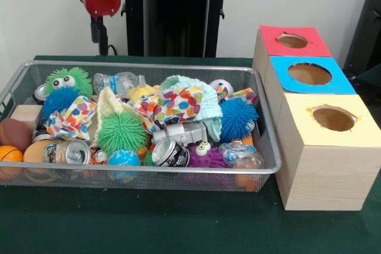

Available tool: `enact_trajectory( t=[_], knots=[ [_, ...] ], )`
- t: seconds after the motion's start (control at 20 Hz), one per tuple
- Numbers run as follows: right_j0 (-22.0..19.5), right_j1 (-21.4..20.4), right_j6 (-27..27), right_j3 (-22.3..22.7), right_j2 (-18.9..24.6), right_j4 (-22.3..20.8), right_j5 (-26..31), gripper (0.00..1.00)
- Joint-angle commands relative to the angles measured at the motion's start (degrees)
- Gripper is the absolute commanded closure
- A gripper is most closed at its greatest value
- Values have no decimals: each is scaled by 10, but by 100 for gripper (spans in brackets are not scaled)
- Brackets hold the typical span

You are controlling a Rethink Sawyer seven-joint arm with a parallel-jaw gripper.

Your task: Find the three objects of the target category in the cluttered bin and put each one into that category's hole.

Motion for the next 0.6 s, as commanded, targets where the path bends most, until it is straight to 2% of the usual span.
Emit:
enact_trajectory(
  t=[0.05,0.15,0.35,0.6],
  knots=[
    [-3,-4,140,65,10,22,-33,0],
    [-22,-8,129,96,30,26,-78,0],
    [-46,-22,118,143,57,30,-123,0],
    [-79,-25,113,177,99,27,-169,0]
  ],
)
